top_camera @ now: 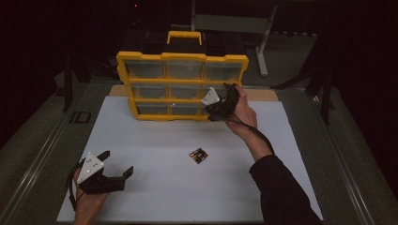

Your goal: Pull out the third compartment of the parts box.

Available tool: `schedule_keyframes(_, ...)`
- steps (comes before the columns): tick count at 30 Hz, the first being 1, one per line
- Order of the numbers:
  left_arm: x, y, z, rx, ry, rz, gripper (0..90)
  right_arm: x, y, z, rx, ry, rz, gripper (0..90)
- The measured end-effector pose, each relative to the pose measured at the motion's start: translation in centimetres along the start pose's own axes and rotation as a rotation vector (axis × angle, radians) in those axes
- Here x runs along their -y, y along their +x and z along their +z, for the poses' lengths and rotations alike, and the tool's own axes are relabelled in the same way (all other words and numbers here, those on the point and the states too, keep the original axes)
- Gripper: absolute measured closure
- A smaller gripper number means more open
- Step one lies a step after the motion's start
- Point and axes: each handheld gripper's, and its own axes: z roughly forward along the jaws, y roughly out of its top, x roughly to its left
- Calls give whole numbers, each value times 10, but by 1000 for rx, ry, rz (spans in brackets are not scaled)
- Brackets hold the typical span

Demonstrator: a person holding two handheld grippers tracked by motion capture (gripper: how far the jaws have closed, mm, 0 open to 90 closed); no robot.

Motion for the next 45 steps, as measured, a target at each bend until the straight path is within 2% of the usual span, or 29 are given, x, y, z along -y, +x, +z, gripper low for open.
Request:
schedule_keyframes(6,0,0,0,3,4,2,0,-3,2,0,55,16,-88,78)
schedule_keyframes(8,0,0,0,3,4,1,0,-4,1,-1,74,12,-131,78)
schedule_keyframes(12,0,-1,1,4,4,1,0,-4,2,-1,103,8,-159,78)
schedule_keyframes(18,0,-1,1,5,7,1,0,-2,3,0,162,28,-239,78)
schedule_keyframes(19,0,-1,1,5,7,1,0,-2,3,0,162,28,-239,78)
schedule_keyframes(20,0,-1,1,5,8,2,0,-3,4,-1,186,32,-276,78)
schedule_keyframes(23,0,-1,1,6,8,2,0,-6,2,-4,210,26,-318,78)
schedule_keyframes(30,0,-1,1,5,8,0,0,-14,-2,-11,255,28,-373,78)
schedule_keyframes(35,0,-1,1,6,8,0,0,-19,-8,-14,279,22,-375,78)
schedule_keyframes(40,0,-1,1,5,9,2,0,-22,-13,-16,310,11,-416,80)
schedule_keyframes(45,0,-1,1,5,10,2,0,-25,-16,-18,338,1,-431,82)
